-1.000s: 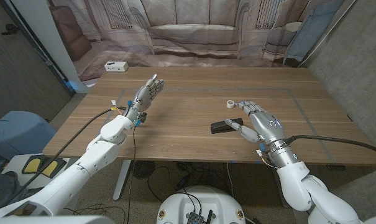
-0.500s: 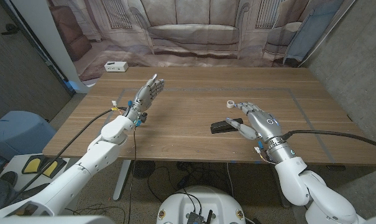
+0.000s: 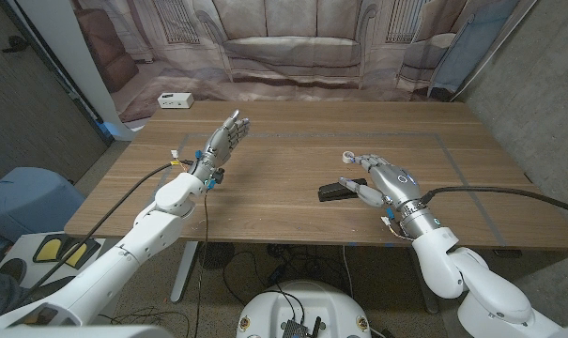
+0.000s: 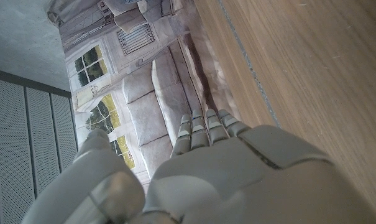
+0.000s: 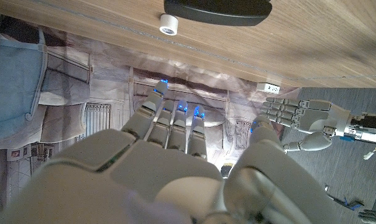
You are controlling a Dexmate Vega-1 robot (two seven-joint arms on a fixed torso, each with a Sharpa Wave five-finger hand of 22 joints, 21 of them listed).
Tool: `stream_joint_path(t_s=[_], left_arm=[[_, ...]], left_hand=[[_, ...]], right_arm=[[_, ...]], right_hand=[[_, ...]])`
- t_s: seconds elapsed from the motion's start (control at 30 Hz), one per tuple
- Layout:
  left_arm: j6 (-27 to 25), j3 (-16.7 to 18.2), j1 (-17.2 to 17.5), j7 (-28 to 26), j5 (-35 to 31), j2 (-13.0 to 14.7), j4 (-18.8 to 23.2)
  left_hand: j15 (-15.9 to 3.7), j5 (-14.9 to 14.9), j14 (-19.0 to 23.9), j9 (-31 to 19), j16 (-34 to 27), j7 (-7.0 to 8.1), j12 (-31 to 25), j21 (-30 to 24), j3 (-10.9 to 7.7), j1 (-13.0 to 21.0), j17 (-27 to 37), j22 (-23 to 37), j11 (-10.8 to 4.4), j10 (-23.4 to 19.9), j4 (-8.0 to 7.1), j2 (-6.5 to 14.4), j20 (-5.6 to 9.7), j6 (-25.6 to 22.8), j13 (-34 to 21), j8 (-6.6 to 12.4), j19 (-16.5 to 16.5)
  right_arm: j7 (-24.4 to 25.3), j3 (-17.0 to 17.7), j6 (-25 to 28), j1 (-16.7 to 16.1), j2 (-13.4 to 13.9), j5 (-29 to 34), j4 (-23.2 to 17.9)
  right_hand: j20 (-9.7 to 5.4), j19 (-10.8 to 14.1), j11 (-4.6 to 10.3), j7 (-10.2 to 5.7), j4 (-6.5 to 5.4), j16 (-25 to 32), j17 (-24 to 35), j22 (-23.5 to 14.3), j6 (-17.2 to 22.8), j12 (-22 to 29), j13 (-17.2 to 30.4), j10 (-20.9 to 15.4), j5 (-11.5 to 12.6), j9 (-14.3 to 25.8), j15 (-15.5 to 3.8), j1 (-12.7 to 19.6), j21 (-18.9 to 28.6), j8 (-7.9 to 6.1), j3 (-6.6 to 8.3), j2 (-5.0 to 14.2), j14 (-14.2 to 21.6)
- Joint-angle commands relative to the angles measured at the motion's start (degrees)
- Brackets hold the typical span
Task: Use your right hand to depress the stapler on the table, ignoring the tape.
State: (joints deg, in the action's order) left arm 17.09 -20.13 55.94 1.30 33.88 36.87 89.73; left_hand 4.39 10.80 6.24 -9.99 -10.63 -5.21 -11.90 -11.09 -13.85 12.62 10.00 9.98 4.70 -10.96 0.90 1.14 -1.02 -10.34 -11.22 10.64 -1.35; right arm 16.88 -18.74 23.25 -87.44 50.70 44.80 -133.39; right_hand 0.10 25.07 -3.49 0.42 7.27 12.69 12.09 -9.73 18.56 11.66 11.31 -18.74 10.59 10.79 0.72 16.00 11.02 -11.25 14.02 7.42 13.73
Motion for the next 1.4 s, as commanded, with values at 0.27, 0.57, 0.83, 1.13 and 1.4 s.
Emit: stream_joint_path(t_s=[0.27, 0.57, 0.83, 1.13, 1.4], left_arm=[[-1.24, -0.88, -2.24, 1.31, -0.18, -0.39, -1.24], [-0.65, -1.35, -2.98, 3.21, 0.25, -0.56, -2.93], [-0.43, -1.25, -2.79, 3.01, -0.25, -0.08, -2.14], [-0.70, -1.02, -2.47, 2.96, -0.23, 0.51, -1.16], [-0.88, -0.74, -1.85, 2.69, 0.25, 0.59, -1.05]], left_hand=[[-0.02, -0.03, 0.63, -0.21, -0.20, -0.10, -0.49, -0.26, -0.04, 0.46, 0.25, 0.30, -0.06, -0.63, 0.34, 0.46, -0.35, -0.77, 0.02, 0.28, -0.24], [-0.02, -0.05, 0.82, -0.21, -0.26, -0.12, -0.51, -0.26, -0.02, 0.42, 0.26, 0.30, -0.09, -0.76, 0.43, 0.46, -0.33, -0.88, 0.02, 0.29, -0.24], [-0.04, -0.06, 0.94, -0.21, -0.28, -0.22, -0.53, -0.27, 0.00, 0.39, 0.26, 0.30, -0.15, -0.85, 0.50, 0.47, -0.31, -1.03, 0.02, 0.31, -0.26], [-0.02, -0.07, 1.00, -0.21, -0.28, -0.14, -0.53, -0.27, 0.01, 0.36, 0.26, 0.30, -0.11, -0.95, 0.56, 0.52, -0.34, -1.10, 0.02, 0.30, -0.26], [-0.06, -0.08, 1.23, -0.22, -0.33, -0.12, -0.59, -0.27, -0.01, 0.35, 0.26, 0.31, -0.18, -1.17, 0.64, 0.60, -0.35, -1.18, 0.02, 0.29, -0.27]], right_arm=[[-1.53, -2.64, 2.22, 2.87, 2.24, -1.92, 0.82], [-3.63, -5.49, 4.58, 4.30, 2.60, -1.25, 0.77], [-5.13, -6.39, 6.66, 4.91, 3.11, -2.09, 0.22], [-5.87, -8.30, 9.52, 6.13, 3.21, -1.06, 0.15], [-7.68, -10.04, 11.20, 7.51, 3.50, -0.85, -0.12]], right_hand=[[-0.07, 0.01, 0.54, -0.16, 0.28, -0.11, 0.18, -0.16, 1.10, 0.12, 0.10, -0.51, -0.11, 0.17, -0.19, 0.89, 0.13, -0.41, 0.73, 0.32, 0.22], [-0.24, 0.15, 0.01, -0.16, 0.34, -0.02, 0.25, -0.16, 1.03, 0.18, 0.10, -0.77, -0.12, 0.17, -0.37, 1.04, 0.18, -0.33, 0.84, 0.34, 0.34], [-0.31, 0.27, -0.11, 0.06, 0.32, 0.06, 0.35, -0.16, 0.43, 0.07, 0.08, -0.66, -0.15, 0.17, -0.38, 1.08, 0.22, -0.07, 0.92, 0.36, 0.42], [-0.26, 0.23, 0.21, -0.56, 0.21, 0.04, 0.45, -0.16, -0.79, -0.06, 0.07, -0.45, -0.24, 0.18, -0.32, 0.84, 0.19, 0.35, 0.82, 0.09, 0.31], [-0.30, 0.28, 0.38, -0.25, 0.17, 0.07, 0.51, -0.16, -0.73, -0.13, 0.07, -0.32, -0.27, 0.19, -0.31, 0.76, 0.20, 0.24, 0.78, -0.02, 0.35]])
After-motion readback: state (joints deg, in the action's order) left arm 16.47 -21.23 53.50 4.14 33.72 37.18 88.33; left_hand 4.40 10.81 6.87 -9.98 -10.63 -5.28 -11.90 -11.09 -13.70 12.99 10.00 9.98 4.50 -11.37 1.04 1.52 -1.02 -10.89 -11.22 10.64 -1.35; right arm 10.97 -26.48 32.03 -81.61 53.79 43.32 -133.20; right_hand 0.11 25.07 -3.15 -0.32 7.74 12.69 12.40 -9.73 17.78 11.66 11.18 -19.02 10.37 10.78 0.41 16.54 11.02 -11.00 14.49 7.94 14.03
